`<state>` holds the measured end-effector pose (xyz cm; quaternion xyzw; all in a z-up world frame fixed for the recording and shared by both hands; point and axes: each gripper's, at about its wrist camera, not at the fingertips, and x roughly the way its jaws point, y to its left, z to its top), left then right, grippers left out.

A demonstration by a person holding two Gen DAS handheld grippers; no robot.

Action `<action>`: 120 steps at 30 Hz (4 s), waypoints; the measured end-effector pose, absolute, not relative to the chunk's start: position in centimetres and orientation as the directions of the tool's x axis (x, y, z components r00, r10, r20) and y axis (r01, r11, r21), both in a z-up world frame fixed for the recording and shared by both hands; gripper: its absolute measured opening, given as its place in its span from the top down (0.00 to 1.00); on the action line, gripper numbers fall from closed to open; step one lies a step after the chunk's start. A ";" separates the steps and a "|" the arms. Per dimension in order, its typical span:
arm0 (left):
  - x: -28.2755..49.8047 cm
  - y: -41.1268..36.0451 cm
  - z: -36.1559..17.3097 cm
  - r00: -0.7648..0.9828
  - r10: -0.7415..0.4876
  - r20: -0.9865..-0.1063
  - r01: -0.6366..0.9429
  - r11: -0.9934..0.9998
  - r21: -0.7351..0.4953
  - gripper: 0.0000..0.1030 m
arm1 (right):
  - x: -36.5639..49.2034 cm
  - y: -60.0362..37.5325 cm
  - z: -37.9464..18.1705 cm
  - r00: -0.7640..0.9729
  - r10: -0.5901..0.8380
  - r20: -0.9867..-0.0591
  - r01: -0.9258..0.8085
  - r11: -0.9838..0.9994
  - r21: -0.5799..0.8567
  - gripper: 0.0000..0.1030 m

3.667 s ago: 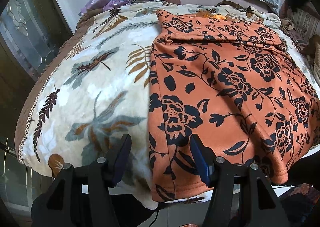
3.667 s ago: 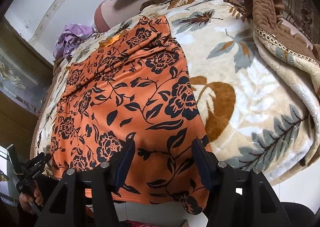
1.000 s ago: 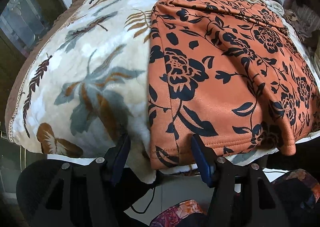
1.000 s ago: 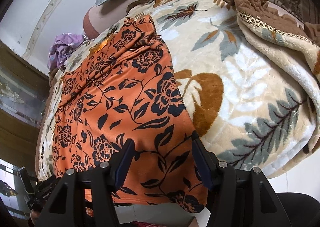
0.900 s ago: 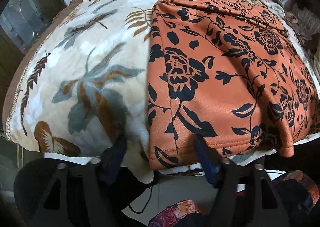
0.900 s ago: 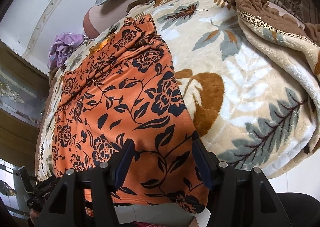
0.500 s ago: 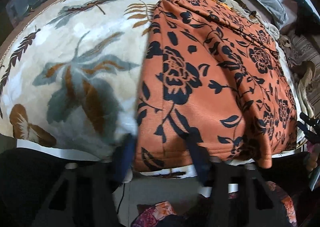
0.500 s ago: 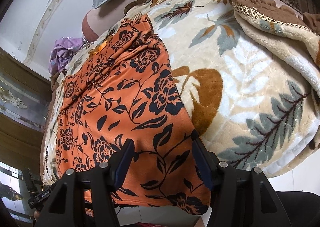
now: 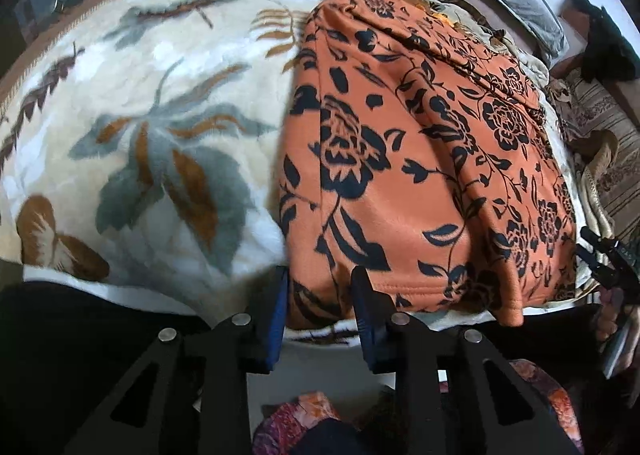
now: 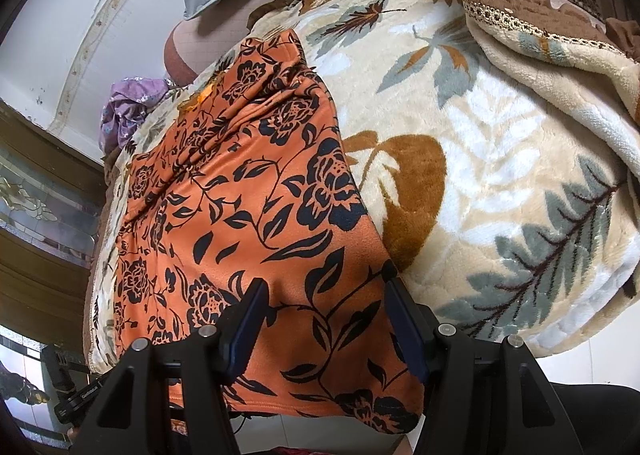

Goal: Fold small clothes

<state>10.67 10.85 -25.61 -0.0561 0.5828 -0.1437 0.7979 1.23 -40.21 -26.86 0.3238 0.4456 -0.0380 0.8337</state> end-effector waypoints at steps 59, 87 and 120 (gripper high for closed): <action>27.2 8.8 -13.8 0.426 -0.464 -0.777 0.300 0.883 -0.362 0.91 | 13.6 -43.0 -13.8 0.797 0.315 -0.516 0.112 0.761 0.639 0.93; 48.9 3.8 -23.7 0.415 -0.318 -0.853 0.027 0.941 -0.338 0.86 | 34.1 -51.4 -26.5 0.790 0.295 -0.537 0.341 0.516 0.786 0.88; 38.5 -1.3 -23.2 0.583 -0.072 -0.809 0.103 0.995 -0.014 0.30 | 38.8 -23.9 -22.2 0.540 0.302 -0.786 -0.127 0.952 0.278 0.50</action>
